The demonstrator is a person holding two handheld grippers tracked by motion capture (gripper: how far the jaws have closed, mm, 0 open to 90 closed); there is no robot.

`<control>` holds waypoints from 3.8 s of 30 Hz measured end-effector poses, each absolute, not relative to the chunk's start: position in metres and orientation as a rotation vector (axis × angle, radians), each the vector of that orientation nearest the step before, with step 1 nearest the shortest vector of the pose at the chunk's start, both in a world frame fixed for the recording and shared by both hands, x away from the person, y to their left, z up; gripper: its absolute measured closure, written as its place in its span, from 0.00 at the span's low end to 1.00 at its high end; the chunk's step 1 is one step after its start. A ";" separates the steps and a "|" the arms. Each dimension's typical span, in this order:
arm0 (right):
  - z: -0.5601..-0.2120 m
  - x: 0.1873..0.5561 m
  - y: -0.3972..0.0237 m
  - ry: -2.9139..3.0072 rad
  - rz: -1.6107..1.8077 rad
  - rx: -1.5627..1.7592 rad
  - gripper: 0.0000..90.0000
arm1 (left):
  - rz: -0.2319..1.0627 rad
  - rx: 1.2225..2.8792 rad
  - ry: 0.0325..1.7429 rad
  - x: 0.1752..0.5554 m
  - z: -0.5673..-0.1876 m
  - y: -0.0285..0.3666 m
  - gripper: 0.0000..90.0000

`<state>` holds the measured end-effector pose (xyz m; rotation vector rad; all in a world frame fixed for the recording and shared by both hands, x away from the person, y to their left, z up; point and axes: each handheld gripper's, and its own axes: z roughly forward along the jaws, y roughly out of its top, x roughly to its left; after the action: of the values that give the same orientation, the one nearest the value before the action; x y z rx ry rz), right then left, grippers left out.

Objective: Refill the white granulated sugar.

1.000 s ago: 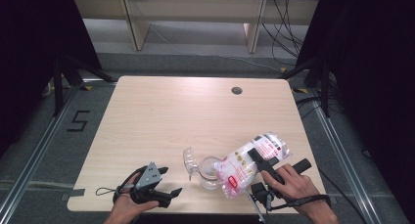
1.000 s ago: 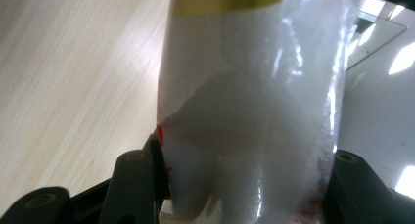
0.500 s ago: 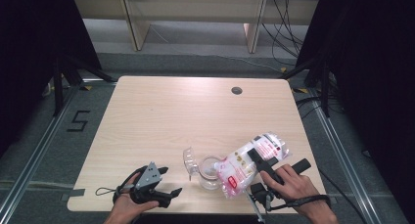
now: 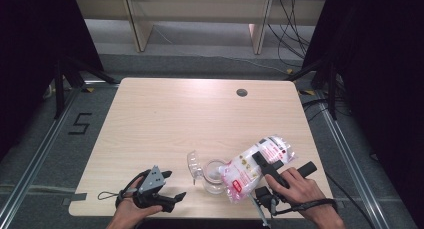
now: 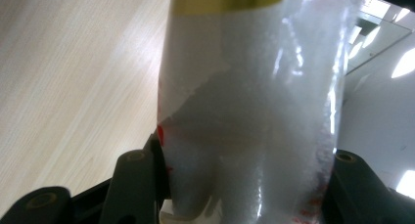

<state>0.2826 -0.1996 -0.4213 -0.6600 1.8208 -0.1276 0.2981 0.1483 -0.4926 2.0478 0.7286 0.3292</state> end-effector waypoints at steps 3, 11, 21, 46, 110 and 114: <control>-0.421 0.283 -0.199 1.814 -0.135 -0.668 0.58 | 0.321 2.032 0.733 0.298 -0.493 0.147 0.18; -0.421 0.283 -0.198 1.812 -0.136 -0.669 0.58 | 0.325 2.036 0.731 0.298 -0.492 0.148 0.18; -0.420 0.283 -0.198 1.814 -0.135 -0.674 0.58 | 0.322 2.034 0.735 0.297 -0.492 0.148 0.18; -0.418 0.283 -0.198 1.798 -0.150 -0.716 0.60 | 0.330 2.023 0.739 0.297 -0.492 0.147 0.18; -0.417 0.283 -0.198 1.790 -0.157 -0.726 0.61 | 0.333 2.032 0.734 0.297 -0.492 0.148 0.18; -0.416 0.282 -0.198 1.787 -0.166 -0.726 0.61 | 0.317 2.021 0.736 0.297 -0.493 0.147 0.18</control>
<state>0.2822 -0.1983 -0.4155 -0.7258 1.7871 -0.1662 0.2973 0.1473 -0.4926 2.0211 0.7360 0.3172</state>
